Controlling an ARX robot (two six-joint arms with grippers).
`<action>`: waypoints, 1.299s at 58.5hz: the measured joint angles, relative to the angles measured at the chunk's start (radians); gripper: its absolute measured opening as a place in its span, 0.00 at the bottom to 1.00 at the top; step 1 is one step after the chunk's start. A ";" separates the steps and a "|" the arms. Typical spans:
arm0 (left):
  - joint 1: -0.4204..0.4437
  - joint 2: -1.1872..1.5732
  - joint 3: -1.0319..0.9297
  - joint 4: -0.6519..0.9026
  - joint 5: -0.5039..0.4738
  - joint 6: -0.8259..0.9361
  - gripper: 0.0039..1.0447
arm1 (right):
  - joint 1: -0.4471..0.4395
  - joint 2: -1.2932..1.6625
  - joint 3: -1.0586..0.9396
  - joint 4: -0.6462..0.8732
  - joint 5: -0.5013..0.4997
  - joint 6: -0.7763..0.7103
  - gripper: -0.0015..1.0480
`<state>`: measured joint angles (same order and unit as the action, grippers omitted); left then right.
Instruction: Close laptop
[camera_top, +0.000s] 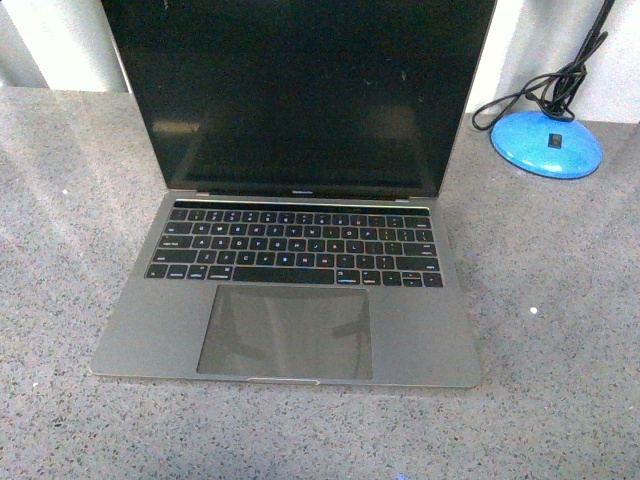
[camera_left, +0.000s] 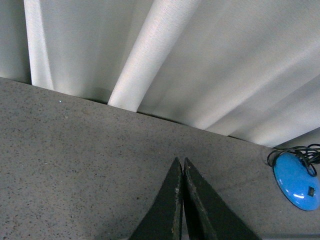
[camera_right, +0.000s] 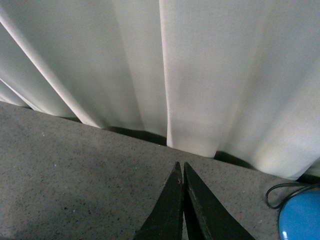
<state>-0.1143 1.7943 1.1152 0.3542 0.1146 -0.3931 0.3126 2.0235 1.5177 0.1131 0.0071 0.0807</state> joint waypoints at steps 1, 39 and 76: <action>-0.001 0.000 0.000 0.000 0.003 -0.004 0.03 | 0.001 0.000 -0.003 0.000 -0.002 0.008 0.01; -0.027 0.036 0.015 0.004 -0.006 -0.006 0.03 | 0.007 -0.019 -0.068 0.018 -0.024 0.122 0.01; -0.038 0.055 0.061 -0.054 -0.020 0.055 0.03 | 0.009 -0.058 -0.152 0.030 -0.018 0.243 0.01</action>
<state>-0.1524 1.8492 1.1759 0.3004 0.0944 -0.3382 0.3218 1.9659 1.3655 0.1432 -0.0109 0.3237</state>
